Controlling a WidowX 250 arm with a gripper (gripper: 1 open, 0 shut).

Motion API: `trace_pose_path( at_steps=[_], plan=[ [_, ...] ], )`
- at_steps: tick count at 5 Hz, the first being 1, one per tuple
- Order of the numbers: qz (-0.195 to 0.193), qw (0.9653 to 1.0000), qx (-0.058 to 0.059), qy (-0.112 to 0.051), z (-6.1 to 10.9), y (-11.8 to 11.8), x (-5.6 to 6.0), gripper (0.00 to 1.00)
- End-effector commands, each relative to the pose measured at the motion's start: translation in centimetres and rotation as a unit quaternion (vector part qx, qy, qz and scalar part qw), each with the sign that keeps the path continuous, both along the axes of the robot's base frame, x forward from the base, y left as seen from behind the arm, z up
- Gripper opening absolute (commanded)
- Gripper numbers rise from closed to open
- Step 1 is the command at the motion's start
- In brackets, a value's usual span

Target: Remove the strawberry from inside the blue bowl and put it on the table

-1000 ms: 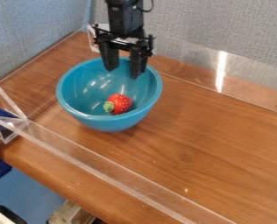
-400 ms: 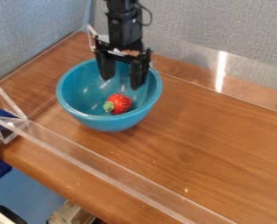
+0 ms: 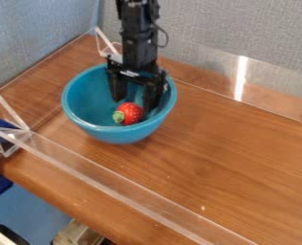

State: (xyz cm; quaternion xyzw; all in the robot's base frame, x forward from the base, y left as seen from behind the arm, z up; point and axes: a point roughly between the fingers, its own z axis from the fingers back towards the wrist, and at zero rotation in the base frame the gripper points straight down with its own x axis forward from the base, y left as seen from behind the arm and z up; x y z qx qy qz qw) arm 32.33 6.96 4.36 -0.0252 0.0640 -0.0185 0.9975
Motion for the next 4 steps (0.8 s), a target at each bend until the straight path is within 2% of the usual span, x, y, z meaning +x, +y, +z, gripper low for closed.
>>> trace_pose_path(
  at_steps=[1,2,4],
  plan=[
    [-0.004,0.9999,0.009,-0.012,0.3,0.0,0.8,1.00],
    [-0.009,0.9998,0.012,-0.015,0.6,-0.1,0.8,0.00],
    [-0.020,0.9993,0.018,-0.025,1.9,-0.3,0.6,0.00]
  ],
)
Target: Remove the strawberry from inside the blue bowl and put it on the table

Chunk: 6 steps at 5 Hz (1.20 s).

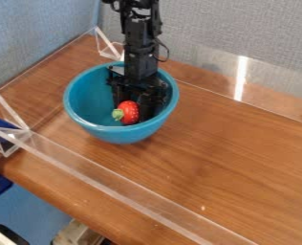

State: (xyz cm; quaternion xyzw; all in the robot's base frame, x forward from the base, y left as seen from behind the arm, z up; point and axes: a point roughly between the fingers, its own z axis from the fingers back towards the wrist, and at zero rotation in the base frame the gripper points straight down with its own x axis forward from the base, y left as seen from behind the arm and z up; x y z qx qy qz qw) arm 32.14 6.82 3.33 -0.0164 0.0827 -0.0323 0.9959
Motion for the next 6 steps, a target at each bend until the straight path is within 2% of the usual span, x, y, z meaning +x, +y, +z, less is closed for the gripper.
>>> trace_pose_path(
  at_steps=[1,6],
  plan=[
    [-0.012,0.9986,0.012,-0.049,3.6,-0.2,0.8,0.00],
    [-0.040,0.9961,0.029,-0.073,6.9,-0.9,0.5,0.00]
  ],
)
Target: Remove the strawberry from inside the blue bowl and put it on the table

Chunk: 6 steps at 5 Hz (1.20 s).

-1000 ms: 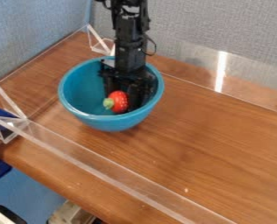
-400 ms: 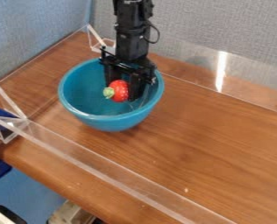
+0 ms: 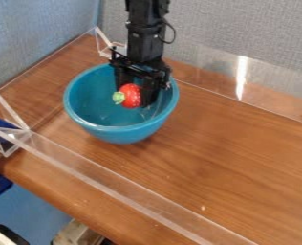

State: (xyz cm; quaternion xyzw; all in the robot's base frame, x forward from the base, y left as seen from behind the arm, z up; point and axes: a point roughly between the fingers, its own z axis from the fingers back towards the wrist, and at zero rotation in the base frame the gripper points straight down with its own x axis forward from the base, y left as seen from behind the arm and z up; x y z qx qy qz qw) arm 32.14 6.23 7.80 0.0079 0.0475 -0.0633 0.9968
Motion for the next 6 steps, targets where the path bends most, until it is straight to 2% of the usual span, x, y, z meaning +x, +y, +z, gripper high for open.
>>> trace_pose_path(
  at_steps=[1,6],
  plan=[
    [-0.014,0.9990,0.012,-0.041,3.0,-0.4,0.4,0.00],
    [-0.040,0.9978,0.022,-0.049,4.4,-1.1,0.4,0.00]
  ],
)
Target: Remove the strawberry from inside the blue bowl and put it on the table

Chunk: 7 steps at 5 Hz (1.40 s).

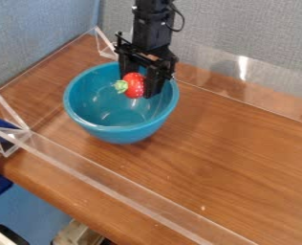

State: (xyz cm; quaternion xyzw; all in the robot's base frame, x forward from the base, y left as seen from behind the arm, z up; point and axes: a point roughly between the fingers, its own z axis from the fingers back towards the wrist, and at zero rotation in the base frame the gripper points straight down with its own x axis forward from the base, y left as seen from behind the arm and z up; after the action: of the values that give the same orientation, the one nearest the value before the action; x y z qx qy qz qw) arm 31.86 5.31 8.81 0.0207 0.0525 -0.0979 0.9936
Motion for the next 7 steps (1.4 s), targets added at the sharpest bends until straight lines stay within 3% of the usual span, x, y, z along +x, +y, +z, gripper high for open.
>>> trace_pose_path(
  at_steps=[1,7],
  plan=[
    [-0.008,0.9983,0.009,-0.058,3.8,-0.3,0.5,0.00],
    [-0.036,0.9961,0.015,-0.079,6.1,-1.6,-0.4,0.00]
  ],
)
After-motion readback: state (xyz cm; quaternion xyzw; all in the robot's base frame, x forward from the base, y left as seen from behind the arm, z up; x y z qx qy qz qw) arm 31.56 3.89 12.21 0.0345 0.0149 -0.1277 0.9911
